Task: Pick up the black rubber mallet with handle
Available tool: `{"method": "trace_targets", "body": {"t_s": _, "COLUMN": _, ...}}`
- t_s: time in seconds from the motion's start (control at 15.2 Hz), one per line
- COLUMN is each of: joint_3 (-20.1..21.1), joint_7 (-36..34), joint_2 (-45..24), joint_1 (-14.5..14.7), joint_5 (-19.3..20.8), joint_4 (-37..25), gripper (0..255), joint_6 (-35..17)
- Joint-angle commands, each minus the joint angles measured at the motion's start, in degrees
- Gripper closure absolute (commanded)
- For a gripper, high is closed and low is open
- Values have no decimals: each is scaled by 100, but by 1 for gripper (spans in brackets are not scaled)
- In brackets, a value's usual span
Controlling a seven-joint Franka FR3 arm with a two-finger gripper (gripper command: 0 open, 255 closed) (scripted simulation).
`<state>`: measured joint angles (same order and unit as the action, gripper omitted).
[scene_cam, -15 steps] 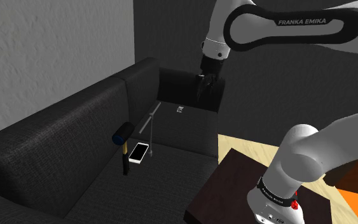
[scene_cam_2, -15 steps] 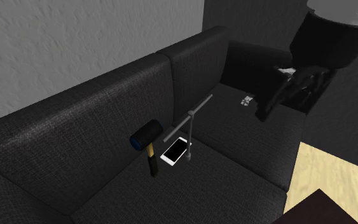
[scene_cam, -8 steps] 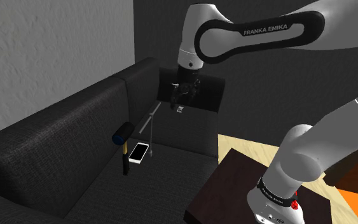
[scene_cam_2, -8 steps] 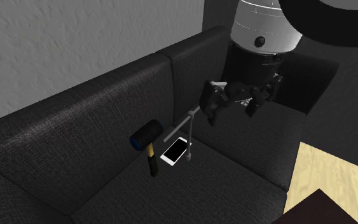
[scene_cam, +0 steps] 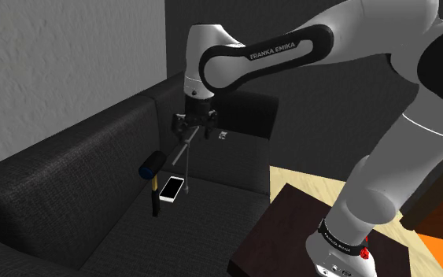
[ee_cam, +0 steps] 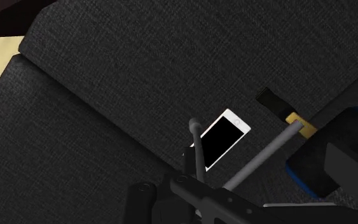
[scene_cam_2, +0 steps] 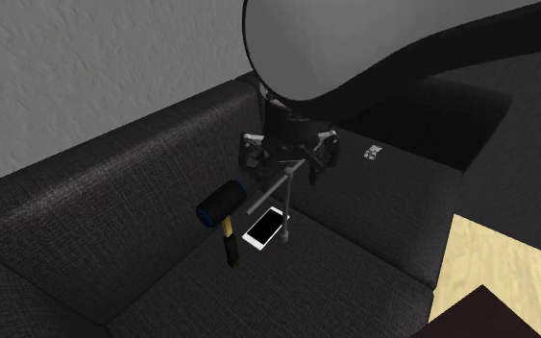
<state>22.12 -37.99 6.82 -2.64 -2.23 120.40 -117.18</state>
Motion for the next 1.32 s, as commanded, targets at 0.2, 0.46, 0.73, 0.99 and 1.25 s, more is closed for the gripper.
{"method": "trace_targets", "body": {"t_s": 0.2, "joint_3": 153, "joint_7": -1093, "joint_2": -1255, "joint_1": 71, "joint_5": 483, "joint_4": -945, "gripper": 0, "joint_6": -162}}
{"method": "trace_targets", "body": {"t_s": 0.46, "joint_3": 101, "joint_7": -1860, "joint_2": -2262, "joint_1": 287, "joint_5": 859, "joint_4": -1868, "gripper": 0, "joint_6": -128}}
{"method": "trace_targets", "body": {"t_s": 0.73, "joint_3": -17, "joint_7": -2309, "joint_2": -2984, "joint_1": 494, "joint_5": 1069, "joint_4": -2562, "gripper": 0, "joint_6": -97}}
{"method": "trace_targets", "body": {"t_s": 0.99, "joint_3": -45, "joint_7": -2341, "joint_2": -3095, "joint_1": 507, "joint_5": 1122, "joint_4": -2407, "gripper": 0, "joint_6": -357}}
{"method": "trace_targets", "body": {"t_s": 1.25, "joint_3": -64, "joint_7": -2363, "joint_2": -3175, "joint_1": 517, "joint_5": 1160, "joint_4": -2318, "gripper": 0, "joint_6": -520}}
